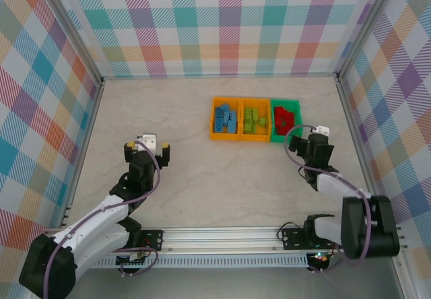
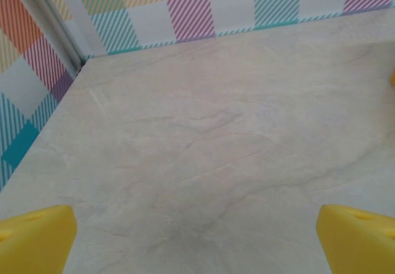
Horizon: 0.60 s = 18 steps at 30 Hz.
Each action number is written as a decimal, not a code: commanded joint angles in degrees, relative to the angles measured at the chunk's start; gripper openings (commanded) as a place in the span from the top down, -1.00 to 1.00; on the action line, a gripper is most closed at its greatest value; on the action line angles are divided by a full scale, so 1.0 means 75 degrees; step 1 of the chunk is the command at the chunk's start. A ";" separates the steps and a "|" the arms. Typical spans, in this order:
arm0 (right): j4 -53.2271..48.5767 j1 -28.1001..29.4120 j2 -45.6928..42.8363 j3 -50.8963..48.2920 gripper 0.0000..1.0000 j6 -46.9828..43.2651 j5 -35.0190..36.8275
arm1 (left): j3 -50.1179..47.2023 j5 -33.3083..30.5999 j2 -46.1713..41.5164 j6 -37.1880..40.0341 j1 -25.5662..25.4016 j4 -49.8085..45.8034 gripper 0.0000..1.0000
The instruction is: Sort the legos into containers by color
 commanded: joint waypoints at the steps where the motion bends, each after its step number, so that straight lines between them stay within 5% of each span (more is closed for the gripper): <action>1: 0.1975 -0.0087 0.0702 0.0102 -0.99 -0.0431 -0.0144 | -0.0240 0.0283 0.0081 0.0261 0.0357 0.0824 -1.00; 8: 0.3793 -0.0263 0.2395 0.0192 -0.99 -0.1280 -0.2449 | -0.0309 0.1076 0.0479 0.0055 0.1072 0.1195 -1.00; 18: 0.3516 -0.0239 0.2184 0.0119 -0.99 -0.0911 -0.1487 | -0.0179 0.1996 0.2477 -0.0617 0.2085 0.2709 -1.00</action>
